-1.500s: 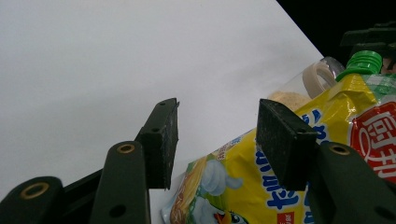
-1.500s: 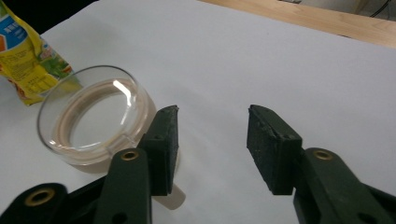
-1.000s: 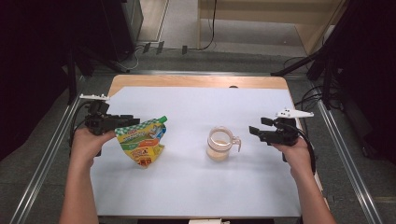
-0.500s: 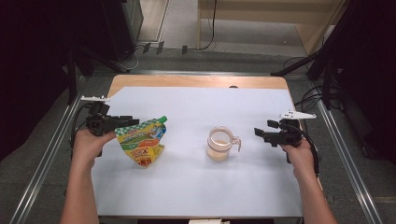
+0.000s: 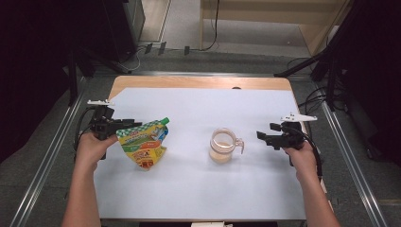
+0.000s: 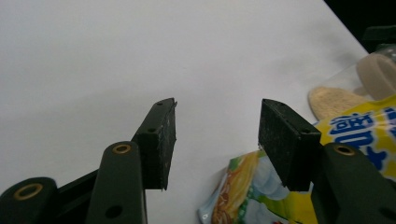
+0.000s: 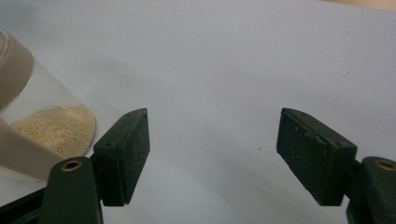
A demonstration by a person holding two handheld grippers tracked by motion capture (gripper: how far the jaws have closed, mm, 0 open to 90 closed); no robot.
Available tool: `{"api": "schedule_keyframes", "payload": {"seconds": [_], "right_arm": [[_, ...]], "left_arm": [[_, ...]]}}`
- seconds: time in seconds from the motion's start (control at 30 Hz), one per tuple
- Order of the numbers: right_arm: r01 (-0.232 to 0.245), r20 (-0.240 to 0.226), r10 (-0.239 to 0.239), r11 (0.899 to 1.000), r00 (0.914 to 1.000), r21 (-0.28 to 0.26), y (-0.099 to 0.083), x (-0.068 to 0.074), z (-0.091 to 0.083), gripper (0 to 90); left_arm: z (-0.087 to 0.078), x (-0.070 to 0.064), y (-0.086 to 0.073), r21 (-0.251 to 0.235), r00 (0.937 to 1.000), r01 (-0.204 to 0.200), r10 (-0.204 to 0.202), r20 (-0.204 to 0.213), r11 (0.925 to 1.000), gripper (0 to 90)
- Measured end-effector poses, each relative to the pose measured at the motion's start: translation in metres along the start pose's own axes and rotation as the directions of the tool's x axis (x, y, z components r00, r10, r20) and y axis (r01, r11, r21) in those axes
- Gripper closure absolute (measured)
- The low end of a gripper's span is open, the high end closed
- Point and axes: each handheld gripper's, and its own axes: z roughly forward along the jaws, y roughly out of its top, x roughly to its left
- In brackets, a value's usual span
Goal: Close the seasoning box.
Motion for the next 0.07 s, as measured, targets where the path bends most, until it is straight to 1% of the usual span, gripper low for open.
{"api": "schedule_keyframes", "payload": {"seconds": [0.03,0.07], "right_arm": [[0.001,0.0,-0.001,1.0,1.0,0.002,-0.0003,-0.0001,0.0005,26.4],[0.001,0.0,-0.001,1.0,1.0,0.006,-0.0006,-0.0003,0.001,26.4]], "left_arm": [[0.0014,-0.0003,-0.0003,-0.007,0.9999,0.004,-0.004,-0.014,1.0,46.2],[0.0026,0.0001,-0.0005,-0.006,0.9998,0.002,-0.002,-0.019,1.0,45.1]]}}
